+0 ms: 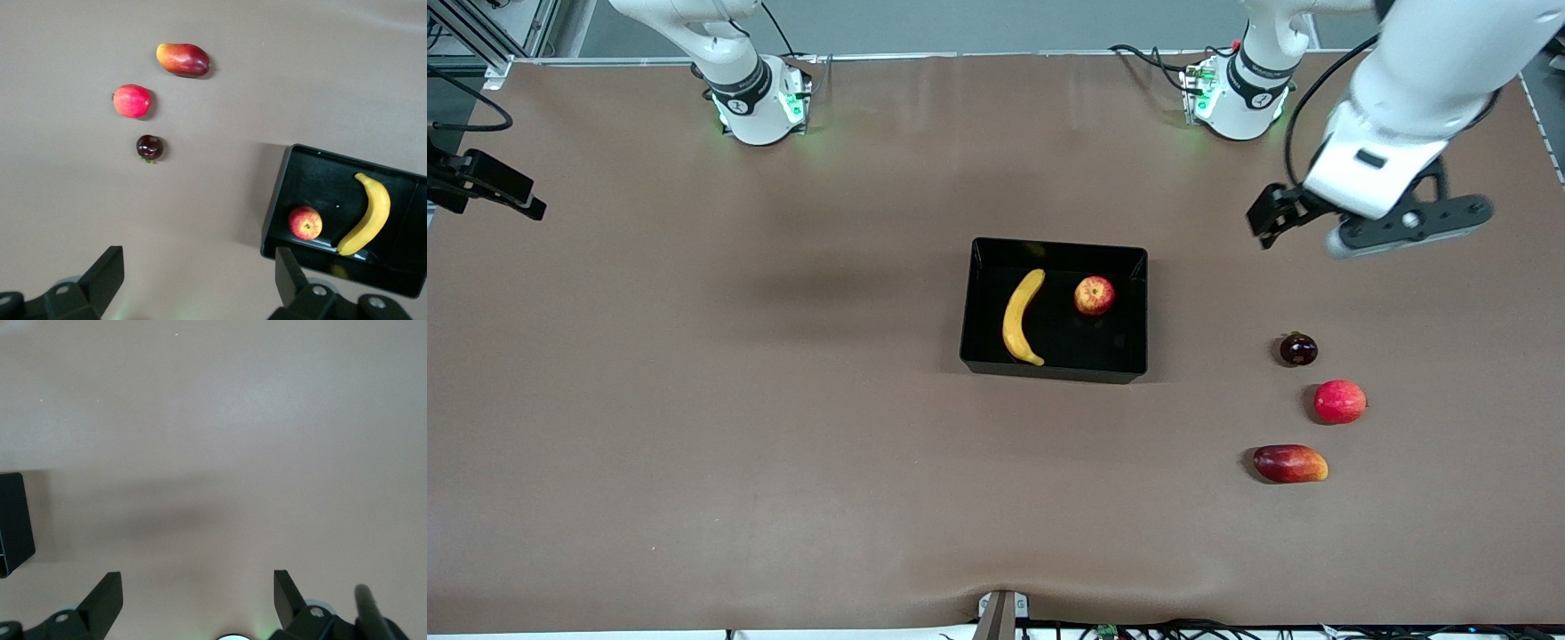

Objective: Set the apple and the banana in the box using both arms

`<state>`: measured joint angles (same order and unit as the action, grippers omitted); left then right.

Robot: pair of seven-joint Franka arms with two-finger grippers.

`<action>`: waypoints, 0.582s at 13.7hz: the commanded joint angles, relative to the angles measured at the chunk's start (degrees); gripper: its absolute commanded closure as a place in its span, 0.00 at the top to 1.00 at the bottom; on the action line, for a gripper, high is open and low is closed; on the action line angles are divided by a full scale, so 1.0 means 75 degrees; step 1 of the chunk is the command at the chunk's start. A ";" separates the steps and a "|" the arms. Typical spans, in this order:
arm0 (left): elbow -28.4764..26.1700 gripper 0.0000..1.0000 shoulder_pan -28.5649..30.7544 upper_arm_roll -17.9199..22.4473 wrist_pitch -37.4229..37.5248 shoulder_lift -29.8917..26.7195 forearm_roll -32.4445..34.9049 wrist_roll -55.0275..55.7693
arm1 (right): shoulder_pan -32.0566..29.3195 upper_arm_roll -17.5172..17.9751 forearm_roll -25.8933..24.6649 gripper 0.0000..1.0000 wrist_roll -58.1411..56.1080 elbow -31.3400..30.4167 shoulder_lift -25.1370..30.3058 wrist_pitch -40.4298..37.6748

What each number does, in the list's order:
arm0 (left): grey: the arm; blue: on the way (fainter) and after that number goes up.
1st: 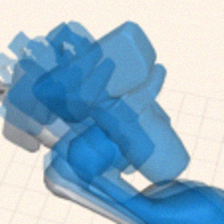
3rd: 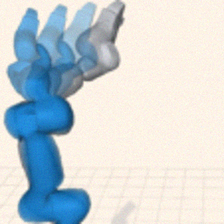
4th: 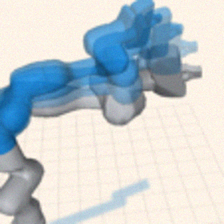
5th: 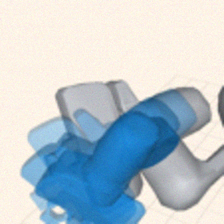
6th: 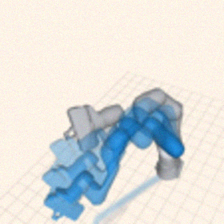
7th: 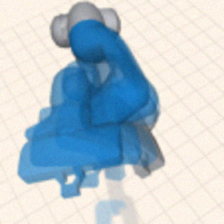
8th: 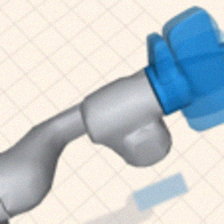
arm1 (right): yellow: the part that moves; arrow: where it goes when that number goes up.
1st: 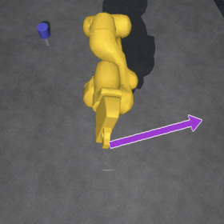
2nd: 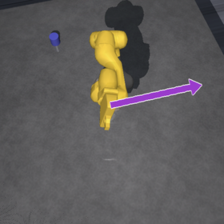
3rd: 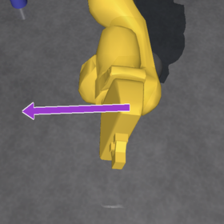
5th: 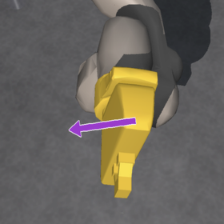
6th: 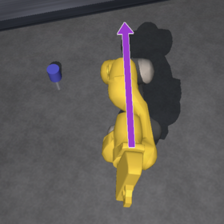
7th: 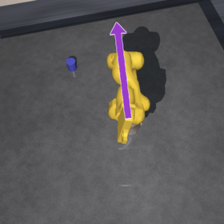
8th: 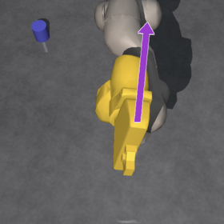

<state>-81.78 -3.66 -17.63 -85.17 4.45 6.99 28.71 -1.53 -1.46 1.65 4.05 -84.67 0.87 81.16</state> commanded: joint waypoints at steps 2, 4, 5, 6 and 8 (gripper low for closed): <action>-0.0801 1.00 0.0534 -0.0005 -0.0046 -0.0721 -0.0182 -0.1176 | -0.0171 0.0100 0.0038 1.00 -0.0106 0.0015 0.0012 0.0007; -0.0873 1.00 0.0547 0.0169 -0.0047 -0.0792 -0.0148 -0.1657 | -0.0171 0.0100 0.0038 1.00 -0.0106 0.0015 0.0012 0.0007; -0.0873 1.00 0.0466 0.0542 -0.0047 -0.0792 -0.0159 -0.2042 | -0.0171 0.0100 0.0038 1.00 -0.0106 0.0015 0.0001 0.0007; -0.0885 1.00 0.0221 0.0882 -0.0024 -0.0815 -0.0171 -0.2348 | -0.0171 0.0100 0.0038 1.00 -0.0106 0.0015 0.0012 0.0007; -0.1211 1.00 -0.0237 0.1680 -0.0035 -0.1049 -0.0194 -0.2573 | -0.0171 0.0100 0.0038 1.00 -0.0106 0.0015 0.0012 0.0007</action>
<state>-87.34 -2.58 -9.65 -85.00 -0.29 6.82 11.51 -1.54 -1.46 1.65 4.04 -84.66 0.87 81.16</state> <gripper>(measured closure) 0.000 0.000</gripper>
